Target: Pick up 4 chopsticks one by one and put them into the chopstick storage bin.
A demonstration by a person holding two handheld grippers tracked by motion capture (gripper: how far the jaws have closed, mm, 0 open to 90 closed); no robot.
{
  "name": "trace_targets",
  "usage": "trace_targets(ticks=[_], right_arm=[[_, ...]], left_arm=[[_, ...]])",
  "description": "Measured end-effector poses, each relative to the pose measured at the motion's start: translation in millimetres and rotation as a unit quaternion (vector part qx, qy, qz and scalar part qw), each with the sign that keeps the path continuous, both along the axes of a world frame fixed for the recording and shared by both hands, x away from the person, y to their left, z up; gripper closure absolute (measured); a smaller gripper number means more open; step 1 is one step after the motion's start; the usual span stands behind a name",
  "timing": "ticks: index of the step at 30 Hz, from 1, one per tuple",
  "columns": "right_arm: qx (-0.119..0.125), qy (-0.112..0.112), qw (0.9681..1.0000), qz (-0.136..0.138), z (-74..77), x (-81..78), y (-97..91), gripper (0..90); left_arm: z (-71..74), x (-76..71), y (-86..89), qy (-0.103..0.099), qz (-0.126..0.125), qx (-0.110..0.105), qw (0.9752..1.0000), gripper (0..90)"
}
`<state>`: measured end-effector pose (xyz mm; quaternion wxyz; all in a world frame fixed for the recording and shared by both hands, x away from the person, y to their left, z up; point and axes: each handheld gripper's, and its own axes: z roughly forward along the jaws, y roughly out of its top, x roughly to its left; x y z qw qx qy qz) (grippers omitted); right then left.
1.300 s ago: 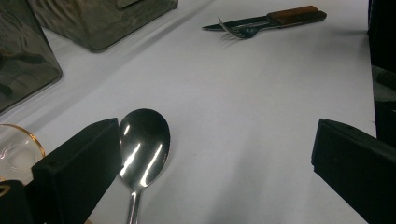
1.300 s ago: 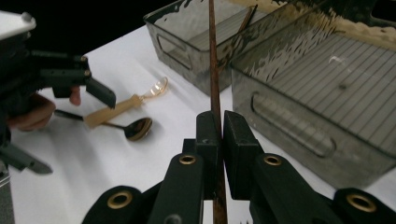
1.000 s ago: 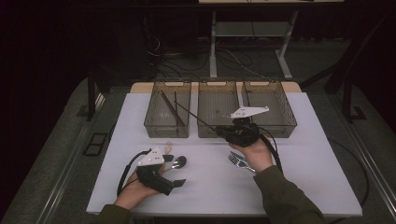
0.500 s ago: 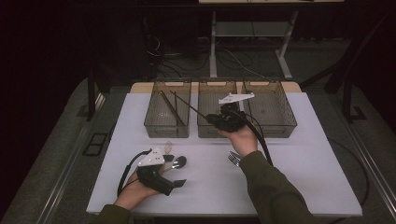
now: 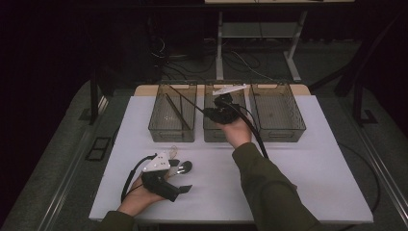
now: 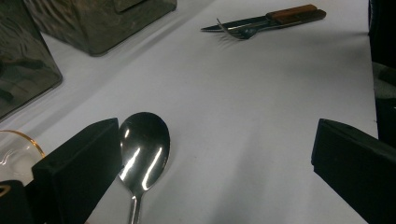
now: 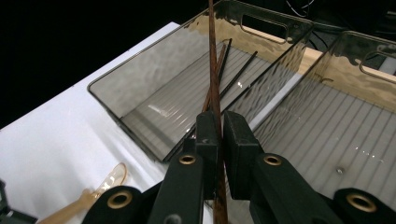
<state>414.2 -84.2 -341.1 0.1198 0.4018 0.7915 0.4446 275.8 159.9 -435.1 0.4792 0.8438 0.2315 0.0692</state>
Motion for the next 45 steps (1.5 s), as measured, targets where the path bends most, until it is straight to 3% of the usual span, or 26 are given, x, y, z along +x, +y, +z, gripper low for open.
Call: trace_targets(ticks=[10, 20, 26, 32, 34, 38, 43, 45], right_arm=[[-0.018, 0.005, 0.9998, -0.010, 1.9, 25.8, 22.4, 84.7], [-0.046, 0.031, 0.9979, -0.033, -9.4, 54.1, 53.1, 84.7], [-0.049, 0.047, 0.9972, -0.028, -21.6, 60.9, 72.4, 84.7], [-0.050, 0.047, 0.9974, -0.022, -26.9, 60.9, 81.1, 84.4], [-0.045, 0.046, 0.9975, -0.028, -27.5, 60.0, 81.4, 82.3], [-0.036, 0.035, 0.9985, -0.020, -23.9, 57.5, 82.1, 66.7], [-0.032, 0.030, 0.9989, -0.014, -18.5, 55.6, 78.3, 57.8], [-0.019, 0.031, 0.9993, -0.007, -17.2, 54.7, 75.2, 55.4]], left_arm=[[0.1, 3.0, 1.0, -0.001, -0.002, -0.004, 1.0000, 1.0], [1.5, 0.6, 1.0, -0.002, -0.003, -0.010, 0.9999, 1.0], [2.0, 0.8, 1.4, -0.004, -0.004, -0.011, 0.9999, 1.0], [2.2, 0.8, 1.5, -0.004, -0.005, -0.010, 0.9999, 1.0], [2.2, 0.9, 1.9, -0.004, -0.006, -0.010, 0.9999, 1.0], [2.7, 0.8, 2.3, -0.005, -0.005, -0.010, 0.9999, 1.0], [2.2, 0.9, 2.3, -0.002, -0.004, -0.010, 0.9999, 1.0], [2.3, 1.0, 2.5, -0.003, -0.004, -0.009, 0.9999, 1.0]])
